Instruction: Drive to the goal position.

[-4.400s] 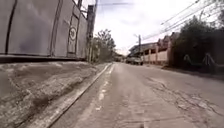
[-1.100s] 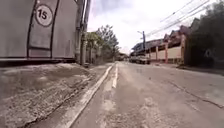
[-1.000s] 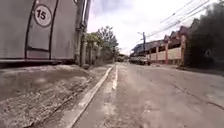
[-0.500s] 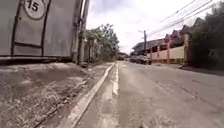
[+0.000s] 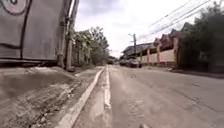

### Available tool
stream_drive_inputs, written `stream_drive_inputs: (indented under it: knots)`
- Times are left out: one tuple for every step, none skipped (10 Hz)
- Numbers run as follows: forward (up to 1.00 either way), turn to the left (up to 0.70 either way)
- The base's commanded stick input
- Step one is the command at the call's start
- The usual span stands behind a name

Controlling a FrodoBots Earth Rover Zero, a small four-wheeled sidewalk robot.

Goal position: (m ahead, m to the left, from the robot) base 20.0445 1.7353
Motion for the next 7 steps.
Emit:
stream_drive_inputs:
  knots:
    - [0.70,0.00]
    - [0.70,0.00]
    - [0.70,0.00]
    - [0.70,0.00]
    - [0.70,0.00]
    - [0.70,0.00]
    - [0.70,0.00]
